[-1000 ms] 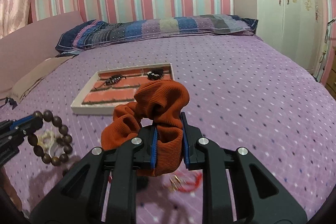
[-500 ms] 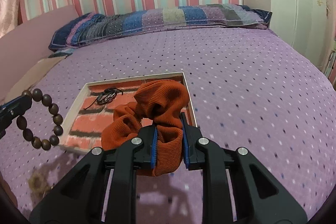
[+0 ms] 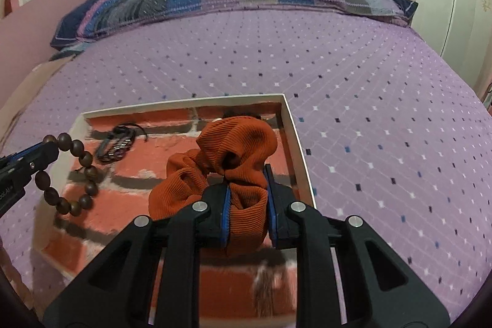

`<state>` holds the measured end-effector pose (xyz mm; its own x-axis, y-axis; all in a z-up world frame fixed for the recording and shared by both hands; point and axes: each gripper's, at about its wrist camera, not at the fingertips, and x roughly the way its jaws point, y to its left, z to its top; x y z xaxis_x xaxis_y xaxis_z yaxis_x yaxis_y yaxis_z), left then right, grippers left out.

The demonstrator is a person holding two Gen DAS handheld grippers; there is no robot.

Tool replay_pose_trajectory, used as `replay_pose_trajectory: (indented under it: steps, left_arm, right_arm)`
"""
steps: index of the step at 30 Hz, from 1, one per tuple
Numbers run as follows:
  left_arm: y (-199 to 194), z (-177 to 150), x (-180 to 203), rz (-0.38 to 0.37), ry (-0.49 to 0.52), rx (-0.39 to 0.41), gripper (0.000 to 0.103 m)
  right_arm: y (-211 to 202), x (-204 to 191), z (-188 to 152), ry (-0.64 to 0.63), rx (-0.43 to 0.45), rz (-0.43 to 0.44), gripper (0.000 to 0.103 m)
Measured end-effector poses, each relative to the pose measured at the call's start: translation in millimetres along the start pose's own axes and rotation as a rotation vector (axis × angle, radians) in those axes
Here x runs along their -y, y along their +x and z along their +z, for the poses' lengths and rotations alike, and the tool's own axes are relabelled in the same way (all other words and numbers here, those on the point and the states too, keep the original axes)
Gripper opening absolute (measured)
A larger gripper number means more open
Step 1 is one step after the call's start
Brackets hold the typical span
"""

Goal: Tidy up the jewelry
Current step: 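Lift and carry bead bracelet and orange scrunchie over the tray, then open left tool to drop bead bracelet while right tool releases scrunchie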

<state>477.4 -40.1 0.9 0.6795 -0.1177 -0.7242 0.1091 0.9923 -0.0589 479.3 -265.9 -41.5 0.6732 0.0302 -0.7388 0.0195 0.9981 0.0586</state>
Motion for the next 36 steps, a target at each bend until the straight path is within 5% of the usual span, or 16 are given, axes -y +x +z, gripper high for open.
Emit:
replay_pose_trajectory:
  steps: [17, 27, 32, 36]
  left_arm:
    - [55.5, 14.4, -25.4, 0.113, -0.006, -0.066, 0.02]
    - [63.8, 10.8, -29.4, 0.137, 0.007, -0.105, 0.022]
    - [54.0, 10.6, -28.6, 0.124, 0.013, -0.089, 0.023]
    - [33.6, 11.2, -27.3, 0.125, 0.014, -0.035, 0.065]
  right_arm:
    - [55.7, 6.2, 6.0, -0.011, -0.141, -0.069, 0.021]
    - [56.9, 5.3, 6.3, -0.025, -0.167, -0.074, 0.031]
    - [46.6, 2.3, 6.6, -0.047, -0.139, -0.065, 0.046]
    - [28.6, -0.3, 7.8, -0.084, -0.085, -0.058, 0.071]
